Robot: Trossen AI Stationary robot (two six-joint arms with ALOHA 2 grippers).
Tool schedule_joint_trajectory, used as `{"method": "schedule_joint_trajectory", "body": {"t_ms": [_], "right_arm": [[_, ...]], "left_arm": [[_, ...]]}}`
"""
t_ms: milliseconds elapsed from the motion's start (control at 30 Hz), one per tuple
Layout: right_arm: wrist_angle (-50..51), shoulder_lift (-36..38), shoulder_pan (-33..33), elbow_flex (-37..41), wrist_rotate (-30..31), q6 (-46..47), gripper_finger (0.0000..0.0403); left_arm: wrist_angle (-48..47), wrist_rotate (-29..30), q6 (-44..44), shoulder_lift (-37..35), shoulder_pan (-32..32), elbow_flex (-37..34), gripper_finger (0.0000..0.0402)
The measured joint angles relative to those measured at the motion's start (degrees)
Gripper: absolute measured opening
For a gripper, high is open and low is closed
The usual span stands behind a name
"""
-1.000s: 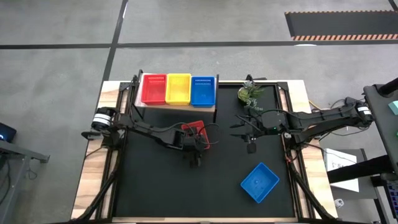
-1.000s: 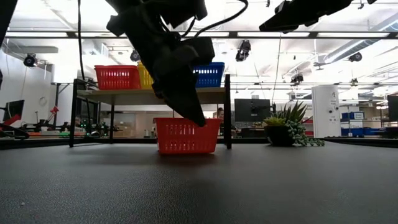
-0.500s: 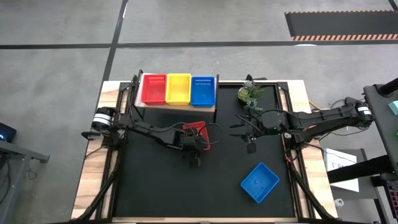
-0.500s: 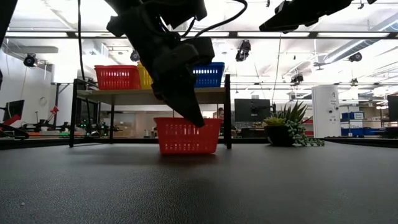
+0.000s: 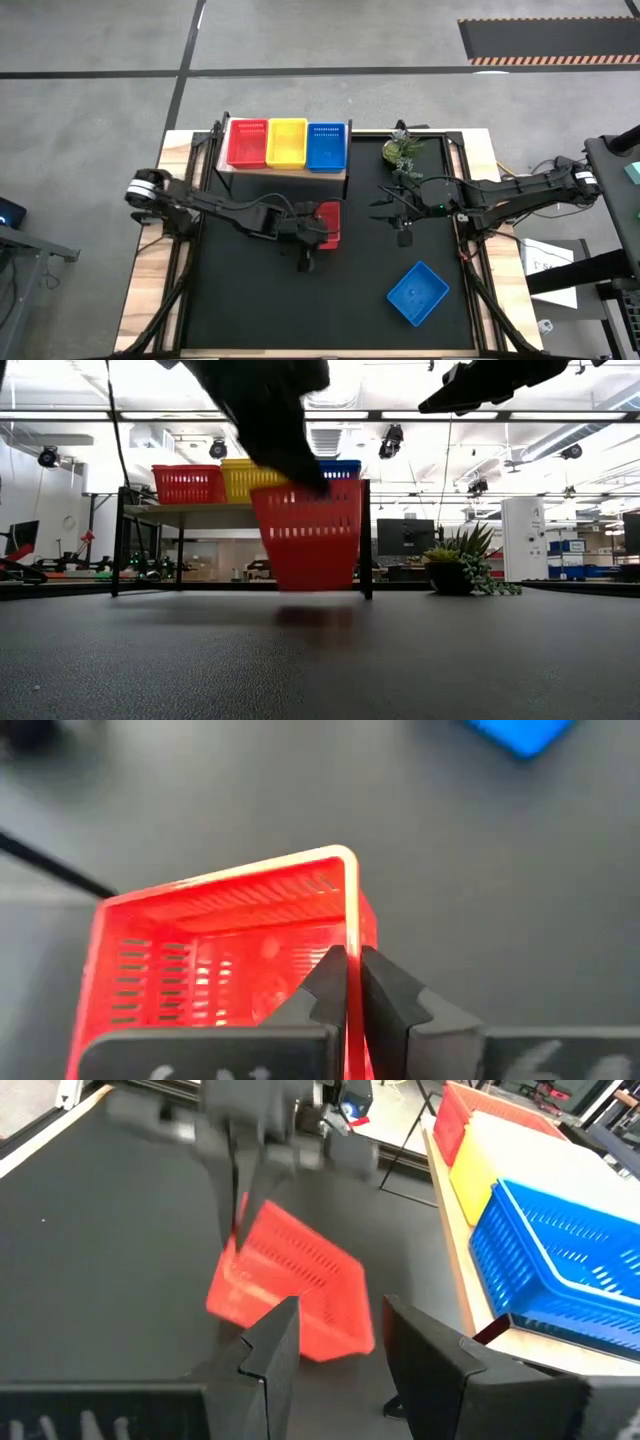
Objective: Stack baskets on shelf by color
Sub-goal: Stack the red bin on top of the red bins on the shelf
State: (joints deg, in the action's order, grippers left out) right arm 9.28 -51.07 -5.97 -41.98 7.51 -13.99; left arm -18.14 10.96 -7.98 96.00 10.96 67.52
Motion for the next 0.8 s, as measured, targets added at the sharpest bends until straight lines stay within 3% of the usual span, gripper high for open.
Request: {"method": "schedule_joint_trajectory", "body": {"t_ms": [533,800], "right_arm": [[0.3,0.0,0.0,0.0,0.0,0.5,0.0134],[0.3,0.0,0.0,0.0,0.0,0.5,0.0134]], "left_arm": [[-0.6,0.2,12.3,-17.9,7.8,2.2,0.0],[-4.9,2.0,23.6,-24.4,9.1,7.7,0.0]]}}
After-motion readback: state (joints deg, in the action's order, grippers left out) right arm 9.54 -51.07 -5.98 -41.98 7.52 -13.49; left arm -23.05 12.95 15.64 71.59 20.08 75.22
